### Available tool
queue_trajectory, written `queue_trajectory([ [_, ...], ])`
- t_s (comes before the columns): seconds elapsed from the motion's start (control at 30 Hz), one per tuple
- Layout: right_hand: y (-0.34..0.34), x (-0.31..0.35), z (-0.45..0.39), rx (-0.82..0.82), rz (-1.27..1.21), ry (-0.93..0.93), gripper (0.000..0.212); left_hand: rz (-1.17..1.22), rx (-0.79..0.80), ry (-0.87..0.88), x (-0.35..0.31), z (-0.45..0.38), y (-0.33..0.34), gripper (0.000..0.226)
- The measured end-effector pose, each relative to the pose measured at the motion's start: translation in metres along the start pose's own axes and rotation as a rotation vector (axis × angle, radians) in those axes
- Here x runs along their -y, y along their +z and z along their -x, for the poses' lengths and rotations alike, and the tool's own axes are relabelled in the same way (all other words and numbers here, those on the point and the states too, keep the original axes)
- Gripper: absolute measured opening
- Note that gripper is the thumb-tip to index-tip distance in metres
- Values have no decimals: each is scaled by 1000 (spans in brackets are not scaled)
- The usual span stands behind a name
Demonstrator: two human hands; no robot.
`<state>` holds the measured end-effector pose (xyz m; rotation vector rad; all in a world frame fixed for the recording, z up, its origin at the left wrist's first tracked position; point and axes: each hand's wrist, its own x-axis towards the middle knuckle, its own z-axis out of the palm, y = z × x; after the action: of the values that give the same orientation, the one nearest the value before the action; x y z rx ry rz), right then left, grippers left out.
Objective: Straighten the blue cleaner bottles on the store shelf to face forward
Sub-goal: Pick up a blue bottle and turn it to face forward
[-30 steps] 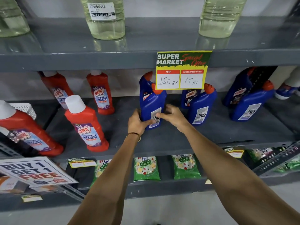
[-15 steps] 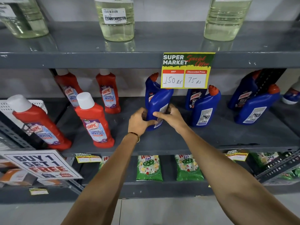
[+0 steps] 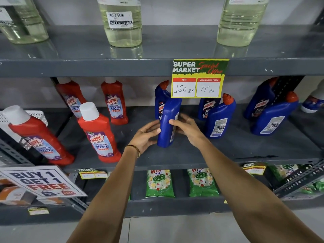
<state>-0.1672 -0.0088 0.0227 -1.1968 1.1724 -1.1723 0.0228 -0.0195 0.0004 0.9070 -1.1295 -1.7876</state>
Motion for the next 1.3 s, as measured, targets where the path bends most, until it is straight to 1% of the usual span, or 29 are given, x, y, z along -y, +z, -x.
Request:
queue_trajectory([
  [0.07, -1, 1, 0, 14, -26, -3, 48, 35, 65, -104, 0, -1, -1, 47],
  [0.13, -1, 2, 0, 31, -53, 1, 47, 74, 132, -194, 2, -1, 0, 52],
  [0.2, -1, 4, -1, 52, -72, 8, 41, 121, 173, -203, 6, -2, 0, 56],
  [0.3, -2, 6, -2, 124, -96, 42, 34, 99, 160, -167, 9, -5, 0, 62],
  [0.37, -3, 6, -3, 158, -130, 67, 32, 93, 136, -155, 10, -6, 0, 56],
  [0.47, -1, 7, -4, 192, -123, 81, 31, 111, 82, -144, 11, -6, 2, 28],
  [0.5, -1, 7, -4, 195, -113, 85, 30, 109, 60, -146, 12, -6, 4, 22],
  [0.53, -1, 6, -5, 191, -107, 90, 30, 92, 35, -147, 14, -5, 5, 23],
  [0.57, -1, 6, -6, 180, -98, 93, 30, 64, 5, -144, 14, -5, 6, 28],
  [0.63, -1, 5, -7, 160, -60, 94, 29, -17, -75, -132, 15, -5, 11, 46],
  [0.7, -1, 4, -8, 133, -21, 80, 29, -84, -147, -99, 17, -6, 14, 55],
  [0.77, -3, 4, -9, 109, 3, 54, 31, -107, -183, -76, 18, -8, 14, 56],
  [0.87, -6, 7, -12, 73, 38, 16, 41, -180, -229, -59, 20, -11, 10, 57],
  [0.97, -10, 9, -15, 53, 67, 8, 44, -385, -274, -27, 21, -16, 5, 56],
  [1.13, -11, 3, -18, 66, 171, 34, 53, -689, -325, 12, 26, -23, 10, 73],
  [1.3, -14, -9, -17, 67, 213, 75, 57, -844, -375, -7, 35, -28, 12, 65],
])
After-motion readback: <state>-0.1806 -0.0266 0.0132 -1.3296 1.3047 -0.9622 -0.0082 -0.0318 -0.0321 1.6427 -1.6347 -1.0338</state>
